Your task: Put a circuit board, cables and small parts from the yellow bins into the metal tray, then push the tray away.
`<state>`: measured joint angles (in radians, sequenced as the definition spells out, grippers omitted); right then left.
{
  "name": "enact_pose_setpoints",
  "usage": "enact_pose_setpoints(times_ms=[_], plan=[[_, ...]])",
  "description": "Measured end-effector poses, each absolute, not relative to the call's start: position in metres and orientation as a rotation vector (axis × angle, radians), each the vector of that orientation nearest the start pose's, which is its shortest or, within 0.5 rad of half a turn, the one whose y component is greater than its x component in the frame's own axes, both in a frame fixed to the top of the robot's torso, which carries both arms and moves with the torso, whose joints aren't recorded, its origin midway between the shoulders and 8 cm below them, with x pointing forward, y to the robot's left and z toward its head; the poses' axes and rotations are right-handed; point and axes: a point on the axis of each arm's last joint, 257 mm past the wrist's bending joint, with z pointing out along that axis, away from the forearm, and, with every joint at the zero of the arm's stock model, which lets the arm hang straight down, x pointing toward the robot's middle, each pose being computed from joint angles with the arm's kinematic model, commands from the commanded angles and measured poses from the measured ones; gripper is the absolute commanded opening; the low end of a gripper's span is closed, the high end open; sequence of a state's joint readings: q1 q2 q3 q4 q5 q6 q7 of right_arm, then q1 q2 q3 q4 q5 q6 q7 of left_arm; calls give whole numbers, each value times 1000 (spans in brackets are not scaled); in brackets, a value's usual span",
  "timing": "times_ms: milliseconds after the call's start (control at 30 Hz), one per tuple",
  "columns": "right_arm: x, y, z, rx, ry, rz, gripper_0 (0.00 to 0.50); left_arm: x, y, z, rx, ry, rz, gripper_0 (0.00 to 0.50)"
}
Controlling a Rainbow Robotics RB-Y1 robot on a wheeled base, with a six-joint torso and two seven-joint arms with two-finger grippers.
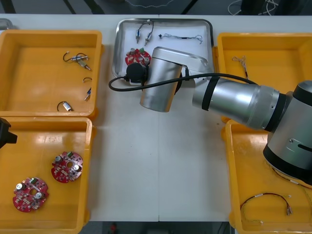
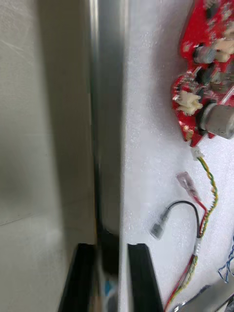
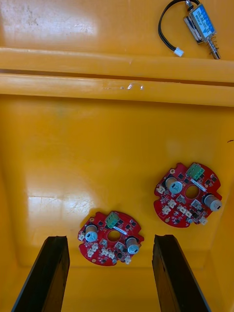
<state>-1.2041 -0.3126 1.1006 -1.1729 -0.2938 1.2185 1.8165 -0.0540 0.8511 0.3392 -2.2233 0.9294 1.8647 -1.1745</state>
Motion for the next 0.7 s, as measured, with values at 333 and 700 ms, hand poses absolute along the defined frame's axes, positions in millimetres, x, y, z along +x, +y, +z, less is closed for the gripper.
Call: enact_pose_setpoints(times_ms=[333, 700], plan=[[617, -22, -182, -1605, 1737, -889, 500, 349, 384, -174, -123, 2713, -3, 500], [573, -10, -139, -1509, 1895, -773, 500, 349, 384, -174, -123, 2713, -4, 500]])
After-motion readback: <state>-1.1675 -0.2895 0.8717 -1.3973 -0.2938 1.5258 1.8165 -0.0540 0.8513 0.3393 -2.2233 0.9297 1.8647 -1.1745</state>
